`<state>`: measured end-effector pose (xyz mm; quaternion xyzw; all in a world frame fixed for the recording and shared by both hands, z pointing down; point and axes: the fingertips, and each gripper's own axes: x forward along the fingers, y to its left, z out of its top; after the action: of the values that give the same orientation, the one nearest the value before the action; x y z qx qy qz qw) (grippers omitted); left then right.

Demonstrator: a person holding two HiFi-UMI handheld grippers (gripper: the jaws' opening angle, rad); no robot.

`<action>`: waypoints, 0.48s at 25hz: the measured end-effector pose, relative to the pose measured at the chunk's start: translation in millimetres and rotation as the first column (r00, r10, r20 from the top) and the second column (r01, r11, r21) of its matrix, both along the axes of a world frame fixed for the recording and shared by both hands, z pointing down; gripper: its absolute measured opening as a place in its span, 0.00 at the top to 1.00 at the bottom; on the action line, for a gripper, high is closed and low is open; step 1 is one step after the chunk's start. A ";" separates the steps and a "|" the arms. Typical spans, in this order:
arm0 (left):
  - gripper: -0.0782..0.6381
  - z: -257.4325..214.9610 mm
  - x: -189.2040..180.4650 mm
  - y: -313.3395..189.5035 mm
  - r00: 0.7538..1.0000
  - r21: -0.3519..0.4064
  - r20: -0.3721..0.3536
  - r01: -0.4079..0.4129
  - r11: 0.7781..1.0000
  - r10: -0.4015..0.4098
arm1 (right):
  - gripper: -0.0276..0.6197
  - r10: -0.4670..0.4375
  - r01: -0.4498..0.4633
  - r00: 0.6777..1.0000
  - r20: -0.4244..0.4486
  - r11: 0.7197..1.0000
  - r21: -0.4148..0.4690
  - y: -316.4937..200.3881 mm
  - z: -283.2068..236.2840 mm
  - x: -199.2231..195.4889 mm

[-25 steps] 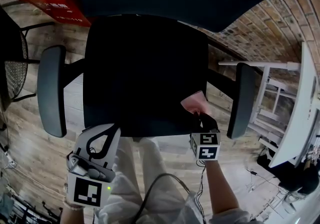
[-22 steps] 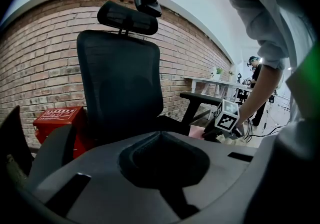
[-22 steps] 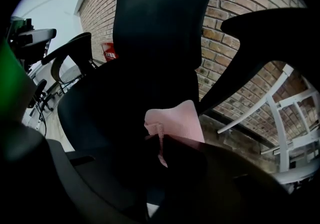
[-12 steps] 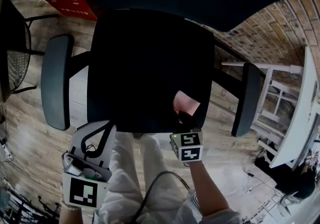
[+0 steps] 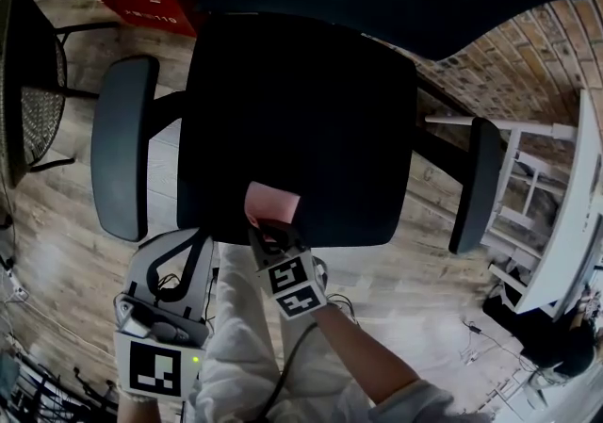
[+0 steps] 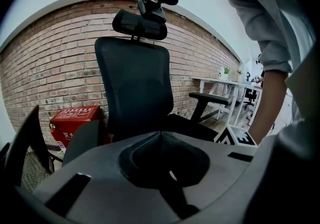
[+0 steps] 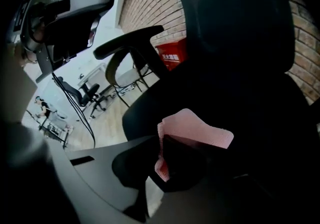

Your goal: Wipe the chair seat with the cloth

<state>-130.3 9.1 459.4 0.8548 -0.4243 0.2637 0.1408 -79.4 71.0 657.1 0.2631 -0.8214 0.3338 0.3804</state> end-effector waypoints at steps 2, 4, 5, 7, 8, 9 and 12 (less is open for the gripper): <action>0.87 -1.0 -3.9 2.0 1.000 0.001 0.000 0.009 1.000 -0.009 | 0.88 -0.042 0.043 0.998 0.042 0.999 -0.013 8.7 -2.5 -26.1; 0.87 -1.9 -8.7 4.1 1.000 -0.002 -0.001 0.021 1.000 -0.021 | 0.88 -0.112 0.112 0.991 0.069 0.994 -0.001 17.1 -5.8 -51.0; 0.87 -2.2 -11.5 5.2 1.000 -0.005 -0.001 0.027 1.000 -0.027 | 0.88 -0.148 0.147 0.986 0.081 0.989 0.007 21.7 -8.3 -63.4; 0.87 -3.1 -17.2 6.1 0.999 -0.007 0.000 0.038 0.999 -0.038 | 0.88 -0.202 0.202 0.973 0.111 0.979 0.013 30.9 -14.1 -87.1; 0.87 -3.5 -19.5 6.2 0.999 -0.006 0.001 0.044 0.999 -0.044 | 0.88 -0.224 0.223 0.967 0.123 0.975 0.015 35.3 -16.4 -97.4; 0.87 -3.8 -21.3 6.1 0.999 -0.005 -0.001 0.050 0.999 -0.050 | 0.88 -0.243 0.242 0.961 0.131 0.970 0.018 39.5 -17.9 -105.9; 0.87 -4.0 -24.3 5.8 0.998 -0.001 -0.002 0.058 0.998 -0.058 | 0.88 -0.279 0.278 0.952 0.129 0.960 0.024 46.7 -17.2 -121.1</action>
<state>-154.6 14.9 455.3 0.8423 -0.4488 0.2587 0.1491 -200.5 117.7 639.8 0.1232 -0.8743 0.2914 0.3681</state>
